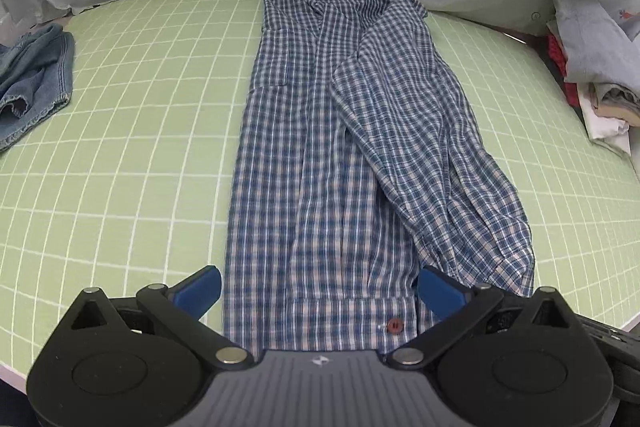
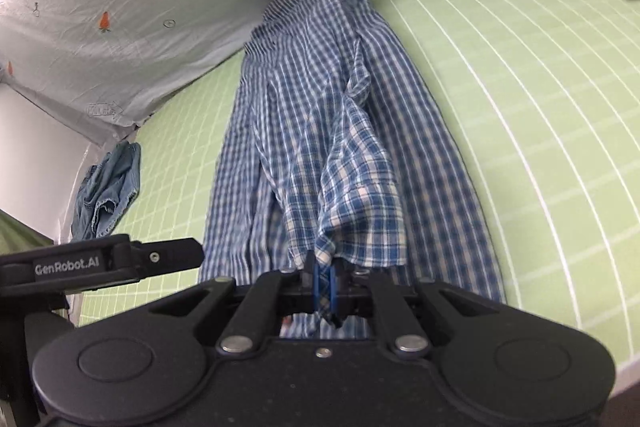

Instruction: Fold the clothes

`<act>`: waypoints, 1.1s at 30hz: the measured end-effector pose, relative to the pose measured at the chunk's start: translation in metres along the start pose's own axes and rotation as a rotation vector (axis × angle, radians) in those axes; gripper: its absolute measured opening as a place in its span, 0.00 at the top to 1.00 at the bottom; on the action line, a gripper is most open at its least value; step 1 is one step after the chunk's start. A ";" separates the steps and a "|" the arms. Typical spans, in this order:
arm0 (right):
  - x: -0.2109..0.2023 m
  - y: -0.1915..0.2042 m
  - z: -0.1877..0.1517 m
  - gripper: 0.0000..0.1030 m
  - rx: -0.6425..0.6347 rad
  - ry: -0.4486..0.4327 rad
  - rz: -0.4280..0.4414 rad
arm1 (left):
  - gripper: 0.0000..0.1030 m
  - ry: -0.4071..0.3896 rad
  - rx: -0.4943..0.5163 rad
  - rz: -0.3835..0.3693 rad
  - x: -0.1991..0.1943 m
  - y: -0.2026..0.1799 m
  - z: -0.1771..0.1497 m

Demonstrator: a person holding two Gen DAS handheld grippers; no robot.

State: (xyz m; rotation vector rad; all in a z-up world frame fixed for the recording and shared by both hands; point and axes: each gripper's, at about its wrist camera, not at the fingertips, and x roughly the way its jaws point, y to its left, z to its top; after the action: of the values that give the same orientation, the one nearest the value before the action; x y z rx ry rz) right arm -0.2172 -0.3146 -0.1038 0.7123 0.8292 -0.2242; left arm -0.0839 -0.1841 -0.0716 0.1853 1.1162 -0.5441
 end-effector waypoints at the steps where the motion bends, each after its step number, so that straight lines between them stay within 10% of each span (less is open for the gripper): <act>1: 0.000 -0.001 -0.005 0.95 0.008 0.009 -0.001 | 0.00 0.007 0.001 0.004 0.000 0.002 -0.005; 8: 0.002 0.003 -0.019 0.92 -0.034 0.050 -0.046 | 0.00 0.040 -0.038 0.021 0.004 0.017 -0.030; 11: 0.002 0.010 -0.022 0.76 -0.108 0.080 -0.094 | 0.00 0.046 -0.037 0.035 0.005 0.018 -0.036; 14: -0.002 0.019 -0.026 0.41 -0.202 0.073 -0.142 | 0.00 0.056 -0.038 0.039 0.009 0.017 -0.043; 16: -0.006 0.024 -0.029 0.00 -0.267 0.042 -0.156 | 0.00 0.053 -0.037 0.030 0.011 0.017 -0.046; 33: 0.016 -0.015 -0.043 0.00 -0.243 0.077 -0.308 | 0.00 0.168 -0.094 0.086 0.042 0.031 -0.078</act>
State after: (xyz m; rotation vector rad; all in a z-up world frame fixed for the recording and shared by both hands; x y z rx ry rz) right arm -0.2387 -0.2964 -0.1428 0.3654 1.0200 -0.3668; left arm -0.1172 -0.1393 -0.1470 0.1999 1.2885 -0.4037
